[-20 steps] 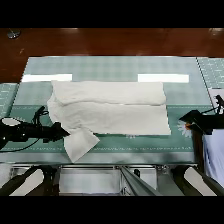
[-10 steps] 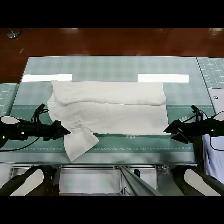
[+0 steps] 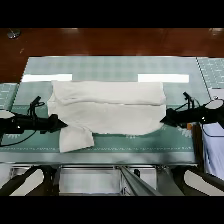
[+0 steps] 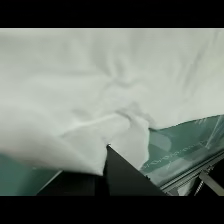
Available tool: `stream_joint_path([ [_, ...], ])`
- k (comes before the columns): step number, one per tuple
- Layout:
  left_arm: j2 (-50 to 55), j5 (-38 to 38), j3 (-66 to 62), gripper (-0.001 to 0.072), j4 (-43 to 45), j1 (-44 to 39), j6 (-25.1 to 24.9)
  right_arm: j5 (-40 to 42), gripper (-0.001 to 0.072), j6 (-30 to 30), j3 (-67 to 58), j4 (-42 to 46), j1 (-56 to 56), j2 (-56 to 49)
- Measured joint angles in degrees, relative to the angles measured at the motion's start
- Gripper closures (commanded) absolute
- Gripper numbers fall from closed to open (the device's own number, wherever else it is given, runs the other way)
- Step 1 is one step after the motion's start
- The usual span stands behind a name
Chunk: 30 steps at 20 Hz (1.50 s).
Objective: Fold the shirts.
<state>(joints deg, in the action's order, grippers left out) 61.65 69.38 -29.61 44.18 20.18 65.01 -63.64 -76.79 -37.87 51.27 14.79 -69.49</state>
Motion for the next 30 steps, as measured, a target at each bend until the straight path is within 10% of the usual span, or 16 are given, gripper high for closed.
stream_joint_path([
  [15,31.12,-4.37,-45.18,0.0689,-0.92,-5.25,8.96,-0.57,0.0688,-0.79,-37.88,-3.26,-2.93,-24.98],
  [16,33.51,-4.33,-47.74,0.0648,-0.83,-5.42,9.75,-0.55,0.0676,-1.22,-39.82,-3.3,-3.17,-26.8],
  [18,37.05,-4.11,-51.47,0.0011,-0.9,-5.68,11.02,-0.28,0.0189,-2.58,-43.06,-3.04,-3.45,-30.21],
  [19,38.29,-4.07,-52.78,0.0003,-0.81,-5.68,11.52,-0.24,0.0083,-3.02,-44.3,-3.1,-3.45,-31.3],
  [30,27.8,0.63,-51.56,0.0005,23.12,1.46,22.49,-9.53,0.0085,-6.95,-48.87,7.28,1.36,-34.56],
])
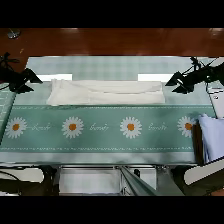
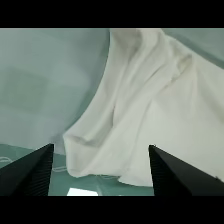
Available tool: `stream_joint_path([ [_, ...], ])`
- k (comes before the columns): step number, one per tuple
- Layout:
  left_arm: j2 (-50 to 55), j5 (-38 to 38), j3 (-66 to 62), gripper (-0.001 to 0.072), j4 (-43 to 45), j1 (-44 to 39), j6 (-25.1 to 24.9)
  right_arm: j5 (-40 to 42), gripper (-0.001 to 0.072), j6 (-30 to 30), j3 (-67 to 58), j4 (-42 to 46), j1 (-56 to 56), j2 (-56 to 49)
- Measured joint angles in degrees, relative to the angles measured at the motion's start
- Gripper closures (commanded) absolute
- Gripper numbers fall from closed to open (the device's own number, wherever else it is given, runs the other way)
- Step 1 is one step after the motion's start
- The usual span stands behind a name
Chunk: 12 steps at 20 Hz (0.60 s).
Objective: Fold the shirts.
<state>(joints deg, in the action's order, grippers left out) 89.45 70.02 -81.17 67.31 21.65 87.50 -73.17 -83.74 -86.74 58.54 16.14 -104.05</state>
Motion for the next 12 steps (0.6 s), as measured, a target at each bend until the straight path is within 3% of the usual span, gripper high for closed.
stream_joint_path([
  [4,-14.43,-11.3,14.25,0.0005,-0.85,-5.62,-0.9,-1.38,0.009,-0.35,0.07,-2.14,-3.04,-2.78],
  [5,-17.11,-13.35,17.05,0.0004,-1.57,-7.63,-1.2,-1.88,0.0128,-0.17,0.07,-3.13,-4.22,-3.32],
  [6,-19.3,-14.86,19.43,0.0005,-2.54,-10.05,-1.6,-2.23,0.0353,0.04,0.04,-4.13,-5.42,-3.82],
  [7,-20.72,-16.24,21.0,0.0011,-3.72,-12.48,-1.7,-2.19,0.0691,0.35,-0.15,-3.85,-6.45,-4.2],
  [8,-21.59,-17.42,22.32,0.0179,-4.35,-15.21,-1.88,-2.21,0.0688,0.48,-0.61,-3.78,-7.26,-4.48],
  [9,-22.1,-18.43,23.12,0.0643,-5.03,-17.79,-1.99,-2.32,0.0689,0.66,-1.42,-4.61,-7.91,-4.35],
  [10,-22.21,-19.91,23.67,0.069,-5.53,-20.33,-2.1,-2.73,0.0689,0.81,-2.08,-4.96,-8.26,-3.96],
  [12,-21.62,-21.49,24.06,0.069,-6.51,-25.2,-3.13,-4.22,0.0689,1.03,-2.91,-4.85,-8.41,-1.73],
])
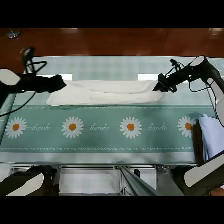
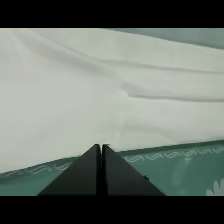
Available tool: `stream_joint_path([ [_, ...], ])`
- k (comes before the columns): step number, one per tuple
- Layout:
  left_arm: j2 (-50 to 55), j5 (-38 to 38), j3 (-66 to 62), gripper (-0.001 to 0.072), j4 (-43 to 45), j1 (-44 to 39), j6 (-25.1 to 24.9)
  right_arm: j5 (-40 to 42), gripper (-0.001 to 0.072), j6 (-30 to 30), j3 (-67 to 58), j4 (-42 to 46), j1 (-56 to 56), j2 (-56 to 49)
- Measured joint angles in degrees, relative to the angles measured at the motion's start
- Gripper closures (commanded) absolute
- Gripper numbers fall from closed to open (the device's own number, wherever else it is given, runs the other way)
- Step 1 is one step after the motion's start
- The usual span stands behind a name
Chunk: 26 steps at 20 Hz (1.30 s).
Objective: Fold the shirts.
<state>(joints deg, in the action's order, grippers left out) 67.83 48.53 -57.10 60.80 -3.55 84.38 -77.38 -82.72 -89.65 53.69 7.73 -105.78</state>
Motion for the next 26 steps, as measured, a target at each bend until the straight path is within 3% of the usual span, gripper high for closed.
stream_joint_path([
  [3,3.32,-1.86,-2.05,0.069,-3.61,-7.39,-2.25,-2.16,0.0689,0.92,1.81,2.51,0.24,7.28],
  [8,15.41,-3.65,-12.48,0.0689,-6.45,-22.03,-4.46,-0.83,0.0689,1.68,15.93,5.55,0.11,29.14],
  [13,32.22,-3.13,-27.06,0.0689,-7.39,-34.69,0.22,0.07,0.0688,0.2,28.11,6.51,-0.13,48.15],
  [18,42.45,-0.26,-35.76,0.0689,-14.4,-43.34,2.73,0.0,0.0688,-1.33,31.36,6.1,-0.17,55.89],
  [22,44.46,5.14,-40.33,0.069,-17.57,-42.77,1.51,0.07,0.0688,-1.62,31.93,5.33,-0.17,57.35],
  [26,41.13,14.38,-42.36,0.0689,-13.79,-32.0,2.49,0.76,0.0688,-1.77,31.91,3.32,-2.93,57.16],
])
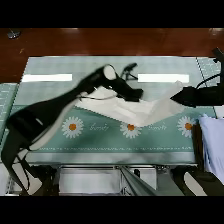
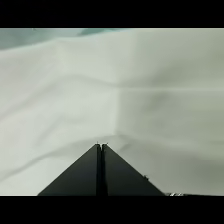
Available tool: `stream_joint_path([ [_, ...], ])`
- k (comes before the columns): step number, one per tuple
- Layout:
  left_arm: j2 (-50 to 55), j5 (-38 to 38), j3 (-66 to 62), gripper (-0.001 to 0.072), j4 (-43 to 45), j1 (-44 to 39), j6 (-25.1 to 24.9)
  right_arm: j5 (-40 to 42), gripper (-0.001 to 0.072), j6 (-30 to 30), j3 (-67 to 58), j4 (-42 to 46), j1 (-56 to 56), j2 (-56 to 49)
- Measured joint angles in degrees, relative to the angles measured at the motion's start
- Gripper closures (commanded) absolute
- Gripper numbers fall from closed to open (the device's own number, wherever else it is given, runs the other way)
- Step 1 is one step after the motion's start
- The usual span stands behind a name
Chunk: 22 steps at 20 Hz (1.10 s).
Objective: Fold the shirts.
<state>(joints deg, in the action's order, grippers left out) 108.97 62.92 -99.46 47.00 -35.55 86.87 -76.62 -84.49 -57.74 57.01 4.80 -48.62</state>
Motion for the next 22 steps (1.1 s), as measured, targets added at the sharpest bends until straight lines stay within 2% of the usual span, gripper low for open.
stream_joint_path([
  [4,-11.15,9.6,3.78,0.0689,10.05,13.84,0.85,2.95,0.0688,-0.96,-4.61,-1.09,-9.27,-5.66],
  [8,-33.27,7.96,20.68,0.069,17.38,27.76,1.01,7.48,0.0688,-2.6,-15.47,-1.75,-20.02,-18.03],
  [11,-50.66,5.75,35.8,0.0689,17.7,34.49,0.96,9.22,0.0688,-3.45,-25.27,-2.97,-27.06,-30.16],
  [15,-69.44,4.24,53.75,0.0689,13.29,37.73,0.87,10.71,0.0687,-5.14,-39.82,-4.79,-34.12,-47.78],
  [16,-72.54,3.82,57.37,0.0689,11.85,38.05,0.81,11.43,0.0612,-5.7,-43.65,-5.62,-35.47,-52.24],
  [17,-75.1,2.69,60.78,0.0689,10.71,38.34,0.83,12.0,0.0379,-6.32,-47.21,-6.97,-36.52,-56.17],
  [18,-76.78,1.88,63.8,0.0689,9.55,38.51,0.9,13.09,0.0087,-6.71,-50.73,-8.9,-37.35,-60.17],
  [22,-79.08,-1.64,70.18,0.0689,6.95,38.86,1.03,14.8,0.0086,-7.54,-57.81,-17.59,-36.24,-67.91],
])
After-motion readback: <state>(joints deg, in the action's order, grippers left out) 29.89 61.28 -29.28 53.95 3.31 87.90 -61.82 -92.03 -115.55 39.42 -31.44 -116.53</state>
